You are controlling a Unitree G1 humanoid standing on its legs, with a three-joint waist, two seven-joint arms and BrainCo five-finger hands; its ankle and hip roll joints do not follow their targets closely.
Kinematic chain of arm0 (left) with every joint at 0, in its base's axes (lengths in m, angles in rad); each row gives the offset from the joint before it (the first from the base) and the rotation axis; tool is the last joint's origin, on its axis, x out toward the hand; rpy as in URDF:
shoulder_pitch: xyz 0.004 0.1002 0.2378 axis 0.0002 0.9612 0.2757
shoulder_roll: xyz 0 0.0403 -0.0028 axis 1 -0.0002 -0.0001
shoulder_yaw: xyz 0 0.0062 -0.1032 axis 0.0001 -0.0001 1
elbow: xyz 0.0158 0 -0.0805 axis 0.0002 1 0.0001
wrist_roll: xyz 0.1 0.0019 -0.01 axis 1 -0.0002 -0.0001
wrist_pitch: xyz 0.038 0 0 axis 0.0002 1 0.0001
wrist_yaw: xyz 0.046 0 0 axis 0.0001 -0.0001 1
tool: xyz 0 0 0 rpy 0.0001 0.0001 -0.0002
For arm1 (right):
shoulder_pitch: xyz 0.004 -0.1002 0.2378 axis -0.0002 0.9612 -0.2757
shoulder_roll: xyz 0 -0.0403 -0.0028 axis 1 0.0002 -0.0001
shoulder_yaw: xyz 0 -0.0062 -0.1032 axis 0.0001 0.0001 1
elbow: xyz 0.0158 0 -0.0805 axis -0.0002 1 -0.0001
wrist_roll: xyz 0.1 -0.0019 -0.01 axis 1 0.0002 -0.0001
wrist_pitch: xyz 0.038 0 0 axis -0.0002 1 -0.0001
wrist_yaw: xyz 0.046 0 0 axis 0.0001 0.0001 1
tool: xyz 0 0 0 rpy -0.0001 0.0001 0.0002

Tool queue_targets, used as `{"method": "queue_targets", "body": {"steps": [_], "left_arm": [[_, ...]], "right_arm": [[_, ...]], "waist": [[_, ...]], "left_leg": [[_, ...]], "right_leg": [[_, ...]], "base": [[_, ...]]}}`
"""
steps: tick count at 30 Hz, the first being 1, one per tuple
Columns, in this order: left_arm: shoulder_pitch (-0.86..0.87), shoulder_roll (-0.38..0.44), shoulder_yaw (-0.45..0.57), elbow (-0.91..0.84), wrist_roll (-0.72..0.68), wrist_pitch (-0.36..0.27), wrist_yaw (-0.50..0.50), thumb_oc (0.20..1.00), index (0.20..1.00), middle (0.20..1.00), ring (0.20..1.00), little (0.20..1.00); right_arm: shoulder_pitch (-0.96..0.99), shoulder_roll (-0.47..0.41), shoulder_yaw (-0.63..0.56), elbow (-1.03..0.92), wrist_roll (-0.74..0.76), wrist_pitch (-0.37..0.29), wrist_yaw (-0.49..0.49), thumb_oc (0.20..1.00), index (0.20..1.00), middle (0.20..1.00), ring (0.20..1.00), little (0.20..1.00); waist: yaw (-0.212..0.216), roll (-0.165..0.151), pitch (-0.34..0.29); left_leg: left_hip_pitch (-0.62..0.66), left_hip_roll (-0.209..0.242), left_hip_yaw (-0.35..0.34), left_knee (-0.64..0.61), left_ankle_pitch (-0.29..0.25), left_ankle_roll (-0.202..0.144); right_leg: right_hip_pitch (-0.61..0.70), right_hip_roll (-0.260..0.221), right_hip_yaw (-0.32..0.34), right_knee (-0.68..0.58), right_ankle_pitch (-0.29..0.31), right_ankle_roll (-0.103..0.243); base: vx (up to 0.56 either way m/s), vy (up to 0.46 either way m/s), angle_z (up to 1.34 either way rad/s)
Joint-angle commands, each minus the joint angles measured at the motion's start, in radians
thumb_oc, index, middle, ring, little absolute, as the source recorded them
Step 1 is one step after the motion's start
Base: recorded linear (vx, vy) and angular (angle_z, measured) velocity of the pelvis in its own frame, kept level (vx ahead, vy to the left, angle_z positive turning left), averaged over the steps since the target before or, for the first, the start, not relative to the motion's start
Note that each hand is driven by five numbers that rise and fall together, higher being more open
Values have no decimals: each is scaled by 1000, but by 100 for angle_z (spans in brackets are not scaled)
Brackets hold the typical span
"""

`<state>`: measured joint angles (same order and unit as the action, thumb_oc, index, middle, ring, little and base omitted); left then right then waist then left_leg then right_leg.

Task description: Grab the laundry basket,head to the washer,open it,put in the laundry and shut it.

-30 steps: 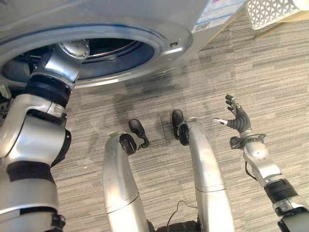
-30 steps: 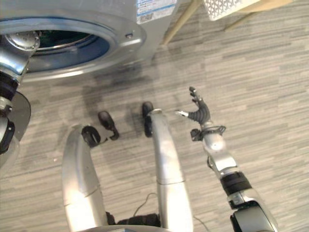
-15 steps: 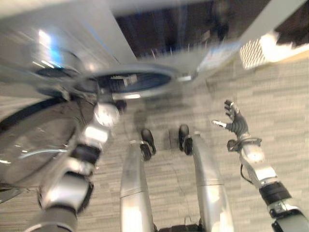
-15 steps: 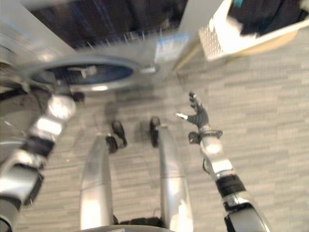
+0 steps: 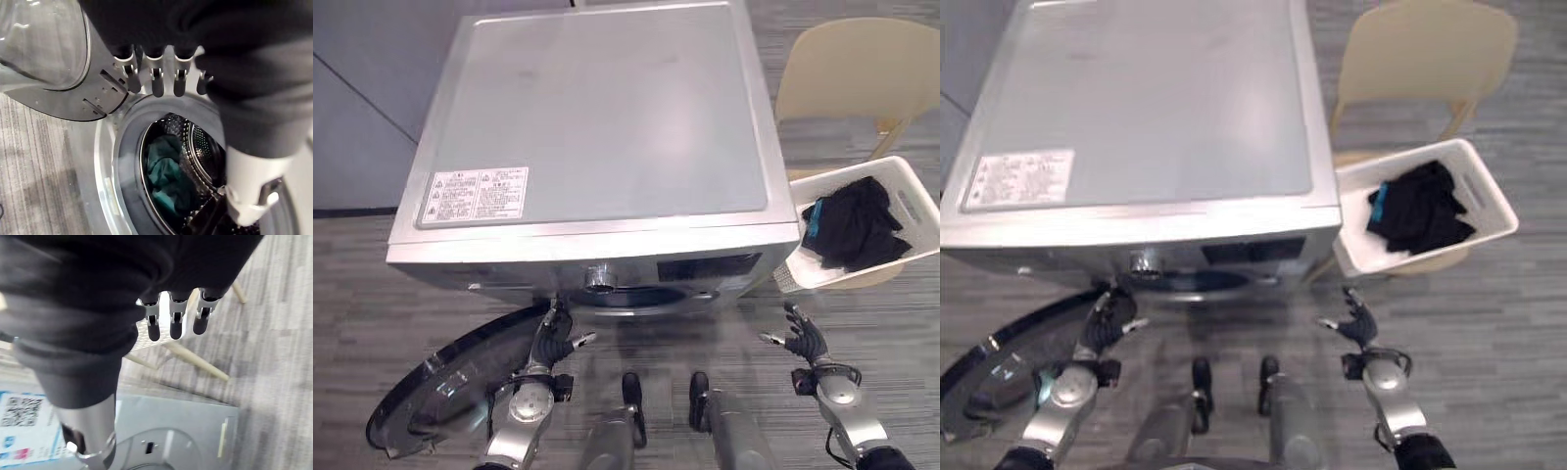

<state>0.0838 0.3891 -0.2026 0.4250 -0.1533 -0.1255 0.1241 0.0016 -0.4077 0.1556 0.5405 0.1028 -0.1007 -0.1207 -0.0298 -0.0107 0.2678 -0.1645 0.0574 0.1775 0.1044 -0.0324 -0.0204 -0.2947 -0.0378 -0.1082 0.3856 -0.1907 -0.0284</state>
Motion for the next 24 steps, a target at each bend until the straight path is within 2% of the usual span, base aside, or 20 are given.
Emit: {"method": "queue_targets", "body": {"steps": [1,3,5,8,11,13,14,15,17,18,19,20,21,24], "left_arm": [[-17,-2,0,7,15,-29,-35,1000,1000,1000,1000,1000],[0,-29,-19,51,30,-18,-63,1000,1000,1000,1000,1000],[11,-31,-21,63,36,-12,-73,1000,1000,1000,1000,1000],[15,-41,-41,105,70,-6,-88,1000,1000,1000,1000,1000],[-1,-44,-51,127,89,-11,-78,1000,1000,1000,1000,1000],[-15,-45,-53,129,98,-19,-65,1000,1000,1000,1000,1000],[-15,-45,-52,129,98,-19,-65,1000,1000,1000,1000,1000],[-20,-44,-55,129,111,-21,-61,1000,1000,1000,1000,1000],[-28,-41,-58,121,119,-23,-58,1000,1000,1000,1000,1000],[-34,-37,-62,111,120,-21,-59,1000,1000,1000,1000,1000],[-34,-37,-62,111,120,-21,-59,1000,1000,1000,1000,1000],[-43,-30,-68,103,128,-19,-62,1000,1000,1000,1000,1000],[-43,-31,-75,100,132,-18,-65,1000,1000,1000,1000,1000],[-43,-40,-88,116,132,-16,-68,1000,1000,1000,1000,1000]], "right_arm": [[0,12,-6,20,-34,-13,25,1000,1000,1000,1000,1000],[14,29,-15,88,-47,-7,37,1000,1000,1000,1000,1000],[22,33,-15,110,-50,-4,42,1000,1000,1000,1000,1000],[45,57,-20,142,-54,7,46,1000,1000,1000,1000,1000],[49,75,-21,140,-48,11,38,1000,1000,1000,1000,1000],[44,90,-20,133,-44,7,33,1000,1000,1000,1000,1000],[43,90,-20,133,-44,7,33,1000,1000,1000,1000,1000],[43,97,-19,123,-46,6,29,1000,1000,1000,1000,1000],[46,103,-16,110,-55,-1,24,1000,1000,1000,1000,1000],[37,100,-5,109,-83,0,11,1000,1000,1000,1000,1000],[37,100,-5,109,-84,0,10,1000,1000,1000,1000,1000],[33,95,-1,106,-97,4,2,1000,1000,1000,1000,1000],[36,92,-3,102,-101,9,0,1000,1000,1000,1000,1000],[42,86,-9,95,-106,17,-9,1000,1000,1000,1000,1000]], "waist": [[-7,-30,-12],[-11,-27,-54],[-15,-24,-72],[-34,-13,-101],[-46,-4,-95],[-42,3,-89],[-40,2,-91],[-41,7,-89],[-29,12,-90],[-9,25,-95],[-8,25,-94],[2,28,-97],[-2,27,-104],[-20,38,-113]], "left_leg": [[31,-24,-72,72,-87,-8],[105,-59,-141,-5,-92,-4],[136,-59,-132,-34,-91,2],[192,-75,-74,-94,-85,21],[213,-75,-9,-113,-87,33],[212,-65,50,-122,-87,36],[208,-66,52,-122,-85,36],[217,-57,83,-127,-87,35],[233,-42,138,-131,-93,32],[259,-19,184,-129,-115,27],[259,-19,184,-128,-116,27],[270,-7,253,-122,-121,31],[282,-11,285,-126,-128,35],[305,-13,313,-123,-139,33]], "right_leg": [[130,-19,40,-274,125,102],[199,-16,61,-336,142,113],[217,-16,75,-352,154,119],[230,-21,123,-380,190,145],[197,-14,162,-353,205,166],[166,-20,128,-335,206,176],[162,-20,130,-336,208,175],[149,-32,77,-323,205,179],[142,-73,-72,-314,193,176],[148,-121,-246,-282,162,174],[147,-122,-246,-279,160,174],[143,-175,-381,-229,159,168],[151,-184,-407,-236,162,169],[135,-184,-385,-231,162,170]], "base": [[68,52,-28],[156,128,-22],[140,143,-27],[63,170,-48],[-62,95,-84],[-123,25,-118],[-69,-13,-158],[-38,-41,-166],[4,-90,-123],[56,-86,-109],[22,-129,-194],[-25,-131,-176],[-26,-129,-154],[108,-120,-115]]}}
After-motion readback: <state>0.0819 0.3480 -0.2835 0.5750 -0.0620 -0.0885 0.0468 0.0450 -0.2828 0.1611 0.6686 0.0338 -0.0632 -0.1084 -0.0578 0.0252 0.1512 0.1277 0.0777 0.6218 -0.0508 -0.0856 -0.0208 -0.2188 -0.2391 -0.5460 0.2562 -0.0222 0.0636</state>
